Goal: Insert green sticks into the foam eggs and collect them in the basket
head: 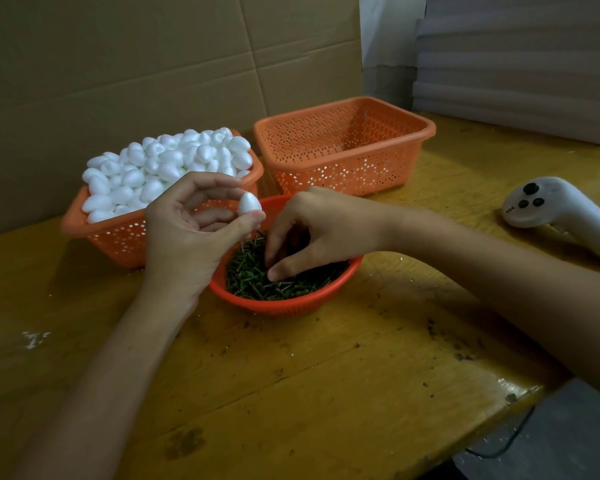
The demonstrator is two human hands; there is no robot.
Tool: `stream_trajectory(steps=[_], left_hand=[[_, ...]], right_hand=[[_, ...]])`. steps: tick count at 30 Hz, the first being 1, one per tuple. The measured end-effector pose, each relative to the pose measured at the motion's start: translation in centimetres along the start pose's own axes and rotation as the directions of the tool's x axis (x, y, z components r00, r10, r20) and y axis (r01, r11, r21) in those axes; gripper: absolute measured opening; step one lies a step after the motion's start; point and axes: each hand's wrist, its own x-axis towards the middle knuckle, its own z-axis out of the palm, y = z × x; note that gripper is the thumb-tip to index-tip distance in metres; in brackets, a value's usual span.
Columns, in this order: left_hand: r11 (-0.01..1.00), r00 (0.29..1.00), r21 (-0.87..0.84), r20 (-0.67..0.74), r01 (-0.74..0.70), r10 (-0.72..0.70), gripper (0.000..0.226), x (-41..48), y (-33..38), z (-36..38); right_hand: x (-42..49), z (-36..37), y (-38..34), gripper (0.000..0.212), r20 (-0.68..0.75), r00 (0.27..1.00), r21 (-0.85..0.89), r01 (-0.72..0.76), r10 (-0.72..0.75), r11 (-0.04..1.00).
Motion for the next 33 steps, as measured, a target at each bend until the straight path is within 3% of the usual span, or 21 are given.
stream_trajectory(steps=[8, 10, 18, 25, 33], left_hand=[[1.000, 1.000, -0.026, 0.021, 0.004, -0.003, 0.024, 0.07, -0.44, -0.11], [0.999, 1.000, -0.034, 0.030, 0.002, -0.001, 0.023, 0.08, -0.52, -0.22], [0.999, 0.999, -0.051, 0.041, -0.019, 0.021, 0.022, 0.16, -0.42, -0.22], [0.999, 0.999, -0.045, 0.035, -0.016, 0.018, 0.028, 0.21, -0.30, -0.06], [1.000, 1.000, -0.010, 0.011, -0.025, 0.026, 0.020, 0.07, -0.31, 0.05]], right_hand=[[-0.02, -0.04, 0.27, 0.007, 0.010, 1.000, 0.059, 0.011, -0.012, 0.998], [-0.08, -0.06, 0.08, 0.014, 0.006, 1.000, 0.050, 0.020, -0.020, 0.999], [-0.28, -0.27, 0.08, 0.020, 0.103, 0.994, 0.117, 0.027, -0.039, 0.993], [-0.11, -0.12, 0.67, 0.013, 0.090, 0.993, 0.191, 0.057, -0.076, 0.980], [-0.07, -0.15, 0.61, 0.012, 0.047, 0.998, 0.128, 0.042, -0.048, 0.991]])
